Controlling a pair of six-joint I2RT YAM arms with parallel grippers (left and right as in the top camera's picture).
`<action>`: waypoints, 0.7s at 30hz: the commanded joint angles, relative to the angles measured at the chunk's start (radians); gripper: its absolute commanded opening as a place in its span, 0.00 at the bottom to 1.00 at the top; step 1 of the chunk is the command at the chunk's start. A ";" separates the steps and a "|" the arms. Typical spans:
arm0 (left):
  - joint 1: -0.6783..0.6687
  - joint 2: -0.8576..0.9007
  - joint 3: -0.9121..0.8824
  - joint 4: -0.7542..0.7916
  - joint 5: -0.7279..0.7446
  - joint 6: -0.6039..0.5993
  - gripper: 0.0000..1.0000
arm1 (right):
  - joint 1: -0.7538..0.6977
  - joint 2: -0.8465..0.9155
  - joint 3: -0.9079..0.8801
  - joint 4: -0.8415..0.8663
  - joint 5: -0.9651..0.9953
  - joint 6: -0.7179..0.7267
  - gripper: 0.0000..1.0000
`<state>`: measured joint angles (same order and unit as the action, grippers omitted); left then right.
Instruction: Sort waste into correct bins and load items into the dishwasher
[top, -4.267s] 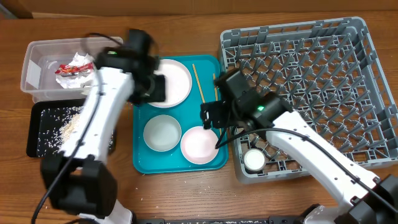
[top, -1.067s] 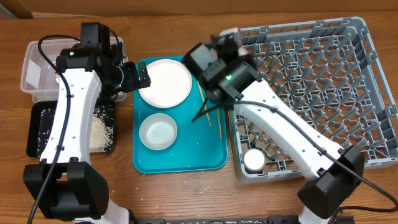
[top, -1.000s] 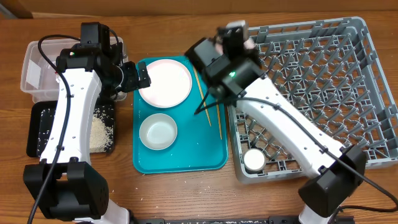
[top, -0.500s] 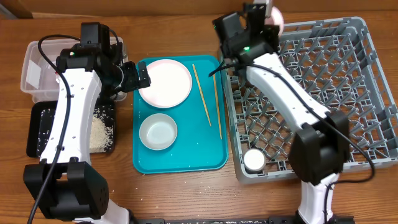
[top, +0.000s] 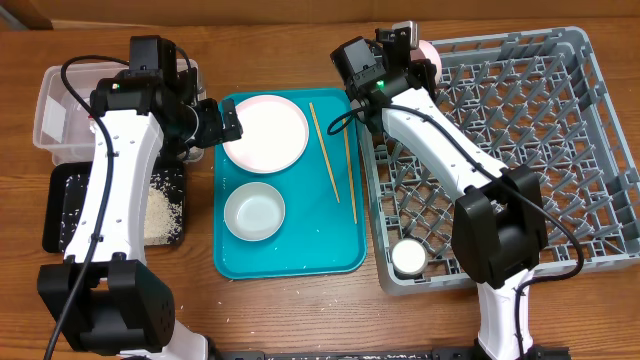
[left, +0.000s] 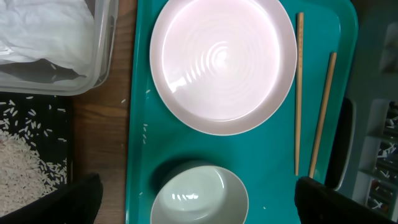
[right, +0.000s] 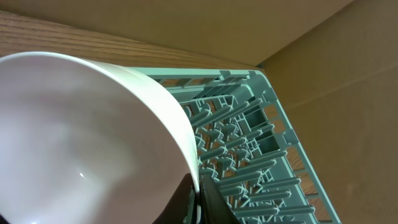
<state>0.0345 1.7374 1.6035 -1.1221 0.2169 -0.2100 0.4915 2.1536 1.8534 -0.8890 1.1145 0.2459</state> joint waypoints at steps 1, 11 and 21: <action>-0.002 -0.017 0.018 0.001 0.012 0.004 1.00 | 0.003 0.002 0.016 0.018 0.066 0.016 0.04; -0.002 -0.017 0.018 0.001 0.012 0.004 1.00 | 0.022 0.005 0.001 0.009 0.078 0.020 0.04; -0.002 -0.017 0.018 0.001 0.012 0.004 1.00 | 0.041 0.006 -0.069 0.000 0.115 0.019 0.04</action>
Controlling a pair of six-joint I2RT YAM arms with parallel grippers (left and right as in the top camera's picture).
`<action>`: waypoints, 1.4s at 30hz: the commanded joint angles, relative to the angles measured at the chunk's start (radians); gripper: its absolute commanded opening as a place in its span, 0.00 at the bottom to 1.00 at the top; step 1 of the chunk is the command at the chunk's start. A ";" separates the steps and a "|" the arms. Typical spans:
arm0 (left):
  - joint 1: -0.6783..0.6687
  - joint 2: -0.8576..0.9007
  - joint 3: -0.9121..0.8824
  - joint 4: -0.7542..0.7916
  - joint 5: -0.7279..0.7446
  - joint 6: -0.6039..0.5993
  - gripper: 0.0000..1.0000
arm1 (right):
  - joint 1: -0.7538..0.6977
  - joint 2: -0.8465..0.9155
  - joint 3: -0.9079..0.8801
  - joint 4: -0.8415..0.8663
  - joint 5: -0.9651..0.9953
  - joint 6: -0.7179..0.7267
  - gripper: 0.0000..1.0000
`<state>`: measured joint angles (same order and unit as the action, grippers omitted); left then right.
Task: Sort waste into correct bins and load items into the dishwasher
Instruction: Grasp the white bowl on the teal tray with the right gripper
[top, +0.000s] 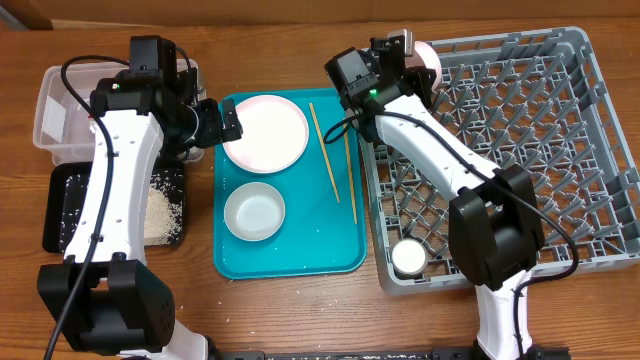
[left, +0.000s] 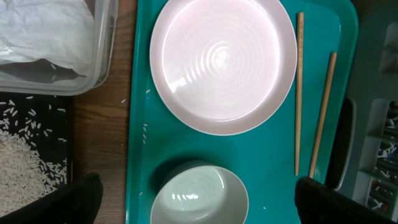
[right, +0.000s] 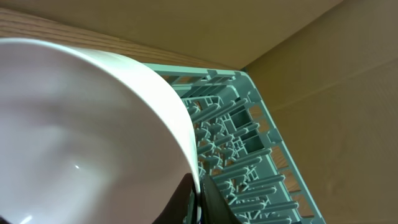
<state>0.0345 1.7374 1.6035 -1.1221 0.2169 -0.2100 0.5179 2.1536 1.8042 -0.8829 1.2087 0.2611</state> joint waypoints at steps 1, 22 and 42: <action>-0.002 -0.017 0.018 0.001 0.012 0.004 1.00 | 0.026 0.006 -0.019 -0.005 0.018 0.005 0.04; -0.002 -0.017 0.018 0.001 0.012 0.004 1.00 | 0.122 -0.114 0.139 -0.195 -0.699 0.057 0.88; 0.013 -0.018 0.042 -0.049 0.120 -0.067 1.00 | 0.175 -0.056 0.084 -0.218 -1.450 0.174 0.78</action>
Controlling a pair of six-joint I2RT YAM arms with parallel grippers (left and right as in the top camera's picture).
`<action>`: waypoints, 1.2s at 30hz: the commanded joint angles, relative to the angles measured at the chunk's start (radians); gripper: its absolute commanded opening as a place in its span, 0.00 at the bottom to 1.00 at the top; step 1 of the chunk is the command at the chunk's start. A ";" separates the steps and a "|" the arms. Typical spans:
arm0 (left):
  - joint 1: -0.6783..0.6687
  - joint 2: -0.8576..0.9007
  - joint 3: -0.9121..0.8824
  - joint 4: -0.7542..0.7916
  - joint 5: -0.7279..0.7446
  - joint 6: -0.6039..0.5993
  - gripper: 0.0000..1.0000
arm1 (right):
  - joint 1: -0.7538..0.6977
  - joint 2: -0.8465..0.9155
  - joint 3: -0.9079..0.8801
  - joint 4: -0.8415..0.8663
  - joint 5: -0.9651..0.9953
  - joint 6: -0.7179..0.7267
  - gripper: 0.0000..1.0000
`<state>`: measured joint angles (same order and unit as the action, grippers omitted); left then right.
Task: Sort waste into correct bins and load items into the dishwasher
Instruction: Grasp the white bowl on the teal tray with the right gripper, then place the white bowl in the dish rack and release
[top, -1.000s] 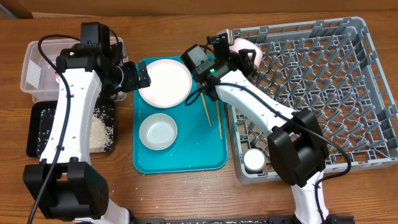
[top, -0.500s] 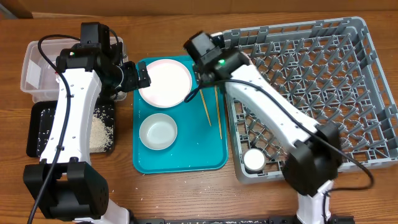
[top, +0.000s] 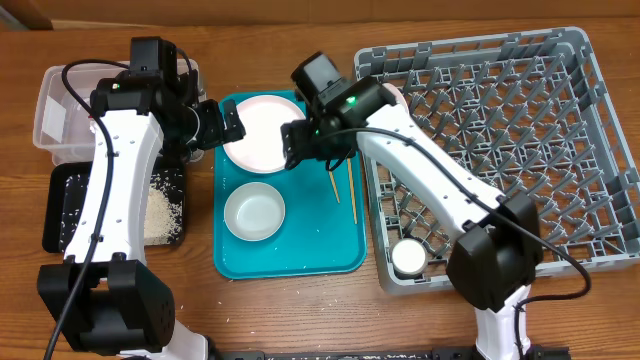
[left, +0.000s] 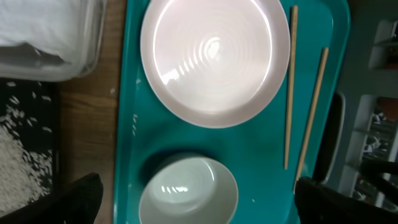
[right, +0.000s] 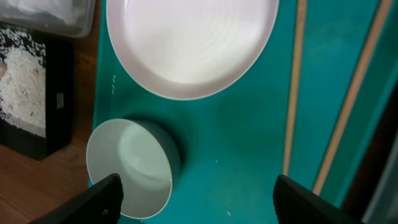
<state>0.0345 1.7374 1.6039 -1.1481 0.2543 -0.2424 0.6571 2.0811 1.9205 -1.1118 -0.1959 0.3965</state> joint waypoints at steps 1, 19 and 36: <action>0.026 -0.018 0.058 -0.037 0.096 -0.034 1.00 | 0.049 0.016 -0.058 0.023 -0.045 0.053 0.78; 0.253 -0.015 0.229 -0.094 -0.087 0.021 1.00 | 0.161 0.025 -0.357 0.333 -0.038 0.185 0.33; 0.253 -0.015 0.229 -0.094 -0.087 0.021 1.00 | 0.044 -0.359 -0.210 -0.077 0.433 0.214 0.04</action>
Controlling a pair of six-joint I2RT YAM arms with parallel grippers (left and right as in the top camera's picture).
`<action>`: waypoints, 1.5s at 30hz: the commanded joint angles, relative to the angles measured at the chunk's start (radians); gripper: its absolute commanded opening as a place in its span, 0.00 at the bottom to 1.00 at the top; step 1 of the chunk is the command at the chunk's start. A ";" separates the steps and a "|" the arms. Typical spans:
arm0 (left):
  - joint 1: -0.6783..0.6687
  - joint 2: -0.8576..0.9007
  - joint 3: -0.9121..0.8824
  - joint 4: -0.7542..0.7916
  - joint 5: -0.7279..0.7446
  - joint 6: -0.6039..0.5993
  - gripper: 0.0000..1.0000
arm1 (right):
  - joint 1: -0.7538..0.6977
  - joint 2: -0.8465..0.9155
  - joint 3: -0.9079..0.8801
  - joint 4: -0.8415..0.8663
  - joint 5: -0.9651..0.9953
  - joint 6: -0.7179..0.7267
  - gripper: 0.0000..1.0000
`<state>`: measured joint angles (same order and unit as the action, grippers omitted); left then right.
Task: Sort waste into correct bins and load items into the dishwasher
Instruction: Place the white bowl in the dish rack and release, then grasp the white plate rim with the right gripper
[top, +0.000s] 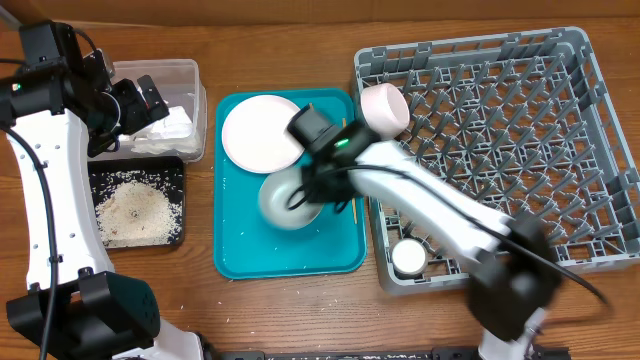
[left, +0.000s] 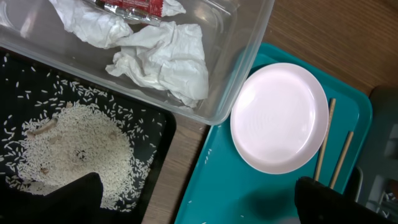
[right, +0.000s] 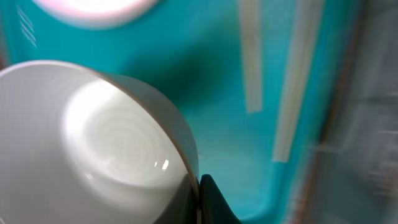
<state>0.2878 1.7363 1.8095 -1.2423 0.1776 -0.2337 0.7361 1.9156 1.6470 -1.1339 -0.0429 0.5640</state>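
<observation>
My right gripper (right: 199, 194) is shut on the rim of the pale bowl (right: 93, 137). In the overhead view the bowl (top: 285, 203) is tilted above the teal tray (top: 240, 255), with the right gripper (top: 308, 188) at its rim. A pink plate (top: 260, 135) lies at the tray's far end, with two chopsticks (left: 324, 152) beside it. A pink cup (top: 385, 106) lies on its side in the grey rack's (top: 560, 150) far left corner. My left gripper (top: 128, 102) is open over the clear bin (top: 185, 75); its fingers (left: 81, 200) frame the rice tray and the teal tray.
The clear bin (left: 249, 37) holds crumpled tissue (left: 165, 62) and a red wrapper. A black tray (top: 135, 205) of rice sits in front of it. A white cup (top: 408, 257) stands in the rack's near left corner. Blur smears the right wrist view.
My right gripper was open above the bowl and plate; now it is shut on the bowl's rim, and the bowl is tilted and further right. My left arm has moved back left, over the bins.
My right gripper held the pink cup over the rack's far left corner for two moments while the left gripper hung open over the tray. Then the cup lay in the rack and the right gripper was open over the tray. Now it holds the bowl.
</observation>
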 joint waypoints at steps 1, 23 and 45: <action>0.000 -0.014 0.024 0.000 -0.010 0.013 1.00 | -0.040 -0.248 0.064 -0.105 0.415 0.089 0.04; 0.000 -0.014 0.024 0.000 -0.010 0.013 1.00 | -0.040 -0.028 -0.077 -0.471 1.370 0.160 0.04; 0.000 -0.014 0.024 0.000 -0.010 0.013 1.00 | 0.019 0.095 -0.077 -0.486 1.181 0.161 0.08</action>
<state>0.2878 1.7363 1.8099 -1.2423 0.1780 -0.2333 0.7242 1.9972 1.5738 -1.6100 1.2190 0.7296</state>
